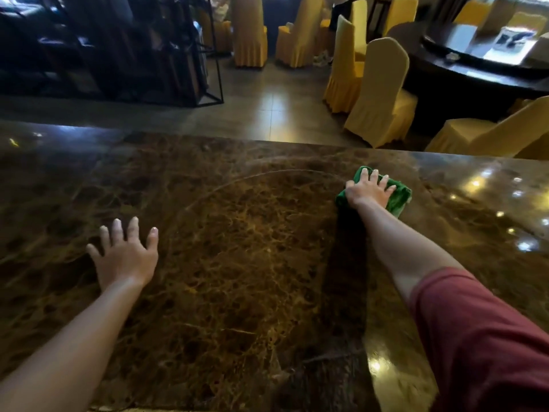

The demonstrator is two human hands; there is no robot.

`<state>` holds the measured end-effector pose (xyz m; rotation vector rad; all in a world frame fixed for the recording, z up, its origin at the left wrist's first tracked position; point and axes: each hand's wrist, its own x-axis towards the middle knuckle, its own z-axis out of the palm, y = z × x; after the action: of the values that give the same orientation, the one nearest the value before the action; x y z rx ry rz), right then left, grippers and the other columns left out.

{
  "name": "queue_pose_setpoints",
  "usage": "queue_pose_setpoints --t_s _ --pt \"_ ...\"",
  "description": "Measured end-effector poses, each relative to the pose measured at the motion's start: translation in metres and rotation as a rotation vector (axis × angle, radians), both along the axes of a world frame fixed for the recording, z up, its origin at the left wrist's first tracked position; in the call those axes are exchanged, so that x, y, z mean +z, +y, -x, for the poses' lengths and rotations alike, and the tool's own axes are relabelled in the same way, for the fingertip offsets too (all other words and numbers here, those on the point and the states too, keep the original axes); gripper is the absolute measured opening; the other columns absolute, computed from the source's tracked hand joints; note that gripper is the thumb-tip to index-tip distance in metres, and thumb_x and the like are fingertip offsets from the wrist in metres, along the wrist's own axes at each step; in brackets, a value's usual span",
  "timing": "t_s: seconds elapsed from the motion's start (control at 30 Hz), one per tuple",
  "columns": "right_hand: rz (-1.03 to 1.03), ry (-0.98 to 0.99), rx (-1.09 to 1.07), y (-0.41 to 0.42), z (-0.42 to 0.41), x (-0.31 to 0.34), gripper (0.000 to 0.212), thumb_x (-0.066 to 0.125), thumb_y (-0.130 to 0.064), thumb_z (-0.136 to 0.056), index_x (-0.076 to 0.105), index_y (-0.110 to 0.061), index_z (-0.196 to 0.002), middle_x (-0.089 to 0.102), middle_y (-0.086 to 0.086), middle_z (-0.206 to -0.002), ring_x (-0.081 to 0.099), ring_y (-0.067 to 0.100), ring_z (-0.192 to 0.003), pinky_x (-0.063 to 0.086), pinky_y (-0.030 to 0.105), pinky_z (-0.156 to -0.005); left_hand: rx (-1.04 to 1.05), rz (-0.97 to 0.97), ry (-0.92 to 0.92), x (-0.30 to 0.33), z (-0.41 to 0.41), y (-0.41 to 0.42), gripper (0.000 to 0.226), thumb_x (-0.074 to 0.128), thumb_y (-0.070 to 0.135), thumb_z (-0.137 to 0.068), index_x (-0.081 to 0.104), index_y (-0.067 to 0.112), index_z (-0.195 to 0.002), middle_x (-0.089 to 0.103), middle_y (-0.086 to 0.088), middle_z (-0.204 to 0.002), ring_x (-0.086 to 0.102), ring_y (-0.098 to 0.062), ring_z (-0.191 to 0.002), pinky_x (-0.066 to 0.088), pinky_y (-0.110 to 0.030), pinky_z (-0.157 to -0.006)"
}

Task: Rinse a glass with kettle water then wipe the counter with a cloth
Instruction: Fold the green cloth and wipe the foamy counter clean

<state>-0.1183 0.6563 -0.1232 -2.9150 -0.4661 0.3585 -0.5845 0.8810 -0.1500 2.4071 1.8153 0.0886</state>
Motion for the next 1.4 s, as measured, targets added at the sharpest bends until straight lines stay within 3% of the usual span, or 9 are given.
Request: queue_pose_setpoints --t_s 0.23,0.4,0.5,0.77,0.87,1.0,1.1,1.23,1.4 --pt "-0.054 -0.004 0.486 0.143 0.078 -0.001 0.066 0.03 -0.049 -0.109 0.015 -0.025 -0.168 0.003 0.003 -0.177 -0.004 0.031 -0.163 -0.004 0.053 -0.13 -0.004 -0.023 -0.096 -0.006 0.006 0.005 0.078 0.013 0.068 -0.1 0.029 0.02 -0.16 0.021 -0.009 -0.17 0.008 -0.03 -0.159 0.004 -0.057 -0.126" --pt "-0.03 -0.02 0.942 0.192 0.207 -0.002 0.066 0.032 -0.053 -0.109 0.013 -0.03 -0.168 0.003 -0.001 -0.177 -0.005 0.028 -0.163 -0.005 0.05 -0.129 0.016 -0.054 -0.544 -0.007 0.012 0.004 0.067 0.032 0.058 -0.105 0.044 0.01 -0.151 0.04 -0.014 -0.161 0.03 -0.029 -0.153 0.009 -0.049 -0.126" --pt "-0.008 -0.021 1.201 0.188 0.301 -0.001 0.065 0.03 -0.051 -0.109 0.011 -0.03 -0.168 0.003 -0.002 -0.177 -0.007 0.026 -0.163 -0.007 0.049 -0.128 0.125 0.041 -0.758 0.001 0.026 0.012 0.066 0.032 0.053 -0.106 0.047 0.006 -0.149 0.041 -0.017 -0.159 0.036 -0.03 -0.149 0.024 -0.046 -0.125" --pt "-0.189 0.028 1.453 0.055 0.397 -0.004 0.06 0.048 -0.036 -0.106 0.032 -0.025 -0.163 0.023 0.003 -0.174 0.006 0.027 -0.163 -0.003 0.051 -0.13 0.111 0.039 -0.66 0.004 0.057 -0.007 0.065 0.027 0.053 -0.108 0.045 0.007 -0.15 0.03 -0.014 -0.165 0.03 -0.028 -0.152 0.025 -0.041 -0.122" --pt "-0.424 0.14 1.239 0.007 0.393 0.007 0.046 0.06 -0.016 -0.097 0.063 -0.014 -0.143 0.057 0.008 -0.154 0.045 0.023 -0.15 0.027 0.047 -0.128 0.044 0.004 -0.579 0.008 0.05 -0.014 0.063 0.028 0.052 -0.108 0.053 0.005 -0.144 0.034 -0.018 -0.163 0.028 -0.032 -0.153 0.022 -0.047 -0.125" --pt "-0.796 0.565 0.547 -0.03 0.345 0.058 0.037 0.053 -0.006 -0.102 0.069 -0.022 -0.132 0.072 0.0 -0.126 0.07 0.013 -0.111 0.061 0.031 -0.092 -0.132 -0.082 -0.545 0.016 0.032 -0.02 0.056 0.033 0.046 -0.109 0.063 0.004 -0.133 0.041 -0.023 -0.158 0.029 -0.039 -0.151 0.02 -0.052 -0.124" --pt "-1.117 0.655 0.065 -0.065 0.293 0.09 0.033 0.051 -0.003 -0.102 0.074 -0.024 -0.113 0.077 0.006 -0.105 0.073 0.024 -0.096 0.062 0.031 -0.073 -0.206 -0.085 -0.538 0.024 0.013 -0.024 0.058 0.031 0.048 -0.109 0.063 0.006 -0.132 0.041 -0.021 -0.158 0.029 -0.038 -0.151 0.023 -0.054 -0.124" --pt "-1.304 0.612 -0.404 -0.127 0.225 0.096 0.033 0.048 -0.011 -0.103 0.078 -0.024 -0.105 0.078 0.013 -0.108 0.072 0.034 -0.103 0.06 0.049 -0.09 -0.325 -0.081 -0.523 0.023 -0.011 -0.038 0.053 0.038 0.043 -0.108 0.065 0.004 -0.131 0.046 -0.021 -0.154 0.031 -0.038 -0.15 0.024 -0.055 -0.123" --pt "-1.14 0.353 -0.554 -0.192 0.18 0.054 0.025 0.05 -0.006 -0.097 0.071 -0.018 -0.097 0.074 0.018 -0.113 0.068 0.03 -0.098 0.059 0.047 -0.089 -0.518 -0.056 -0.474 0.023 -0.049 -0.07 0.037 0.054 0.027 -0.104 0.064 0.007 -0.133 0.048 -0.017 -0.154 0.03 -0.034 -0.152 0.024 -0.052 -0.124"
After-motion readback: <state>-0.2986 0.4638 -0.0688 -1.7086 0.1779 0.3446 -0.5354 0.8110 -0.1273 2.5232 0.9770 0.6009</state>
